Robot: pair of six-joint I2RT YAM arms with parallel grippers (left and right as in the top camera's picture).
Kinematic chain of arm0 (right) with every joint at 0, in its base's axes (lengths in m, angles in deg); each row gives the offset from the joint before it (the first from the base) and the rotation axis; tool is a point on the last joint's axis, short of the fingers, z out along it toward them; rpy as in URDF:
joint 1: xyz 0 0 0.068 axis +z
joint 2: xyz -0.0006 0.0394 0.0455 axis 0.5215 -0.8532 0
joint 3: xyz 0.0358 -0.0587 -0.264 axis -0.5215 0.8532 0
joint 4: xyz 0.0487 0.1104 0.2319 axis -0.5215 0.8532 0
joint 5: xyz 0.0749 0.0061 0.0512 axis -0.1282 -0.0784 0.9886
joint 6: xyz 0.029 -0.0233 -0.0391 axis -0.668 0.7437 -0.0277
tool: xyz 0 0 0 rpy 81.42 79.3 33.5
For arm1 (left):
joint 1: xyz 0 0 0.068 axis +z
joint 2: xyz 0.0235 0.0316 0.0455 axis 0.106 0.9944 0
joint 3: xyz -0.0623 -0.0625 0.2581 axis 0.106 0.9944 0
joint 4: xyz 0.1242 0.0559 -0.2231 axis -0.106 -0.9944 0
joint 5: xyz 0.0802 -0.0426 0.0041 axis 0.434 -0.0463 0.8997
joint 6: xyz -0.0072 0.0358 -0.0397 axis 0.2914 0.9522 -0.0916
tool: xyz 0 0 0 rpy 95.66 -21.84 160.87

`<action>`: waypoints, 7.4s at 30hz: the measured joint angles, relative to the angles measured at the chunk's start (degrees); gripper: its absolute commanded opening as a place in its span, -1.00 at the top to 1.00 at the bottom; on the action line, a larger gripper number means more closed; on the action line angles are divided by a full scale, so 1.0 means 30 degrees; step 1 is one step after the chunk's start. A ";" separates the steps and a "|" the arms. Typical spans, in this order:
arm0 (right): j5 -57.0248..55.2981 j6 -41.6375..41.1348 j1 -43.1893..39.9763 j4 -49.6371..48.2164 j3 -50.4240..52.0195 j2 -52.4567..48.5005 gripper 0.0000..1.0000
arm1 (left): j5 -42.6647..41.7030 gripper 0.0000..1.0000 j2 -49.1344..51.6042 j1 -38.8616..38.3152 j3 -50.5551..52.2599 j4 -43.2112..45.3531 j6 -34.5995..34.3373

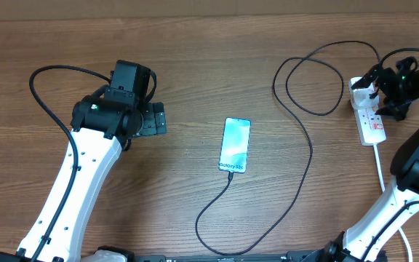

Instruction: Plug charger to phone and switch on socket

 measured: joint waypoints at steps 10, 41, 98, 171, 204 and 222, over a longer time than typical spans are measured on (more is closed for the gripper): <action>-0.1603 -0.1974 0.0000 0.2004 -0.0160 0.2987 -1.00 | 0.0000 -1.00 -0.0007 0.0000 0.0000 0.0000 0.0000; -0.2142 -0.3942 0.0000 0.6543 -0.0306 1.5424 -1.00 | 0.0000 -1.00 -0.0007 0.0000 0.0000 0.0007 0.0000; -0.2135 -0.3993 0.0000 0.6543 -0.0313 1.5271 -1.00 | -0.2091 -1.00 -1.0069 0.0226 1.1446 1.5722 -0.0087; -0.2142 -0.4000 0.0000 0.6550 -0.0313 1.5256 -1.00 | -0.4138 -1.00 -2.7212 0.4605 2.5478 2.2163 0.3461; -0.2149 -0.4007 0.0000 0.6557 -0.0313 1.5256 -1.00 | -0.3942 -1.00 -2.7263 0.4641 2.5478 1.9569 0.5661; -0.2142 -0.4000 0.0000 0.6557 -0.0313 1.5256 -1.00 | -0.3942 -1.00 -2.7263 0.4641 2.5478 1.9569 0.5049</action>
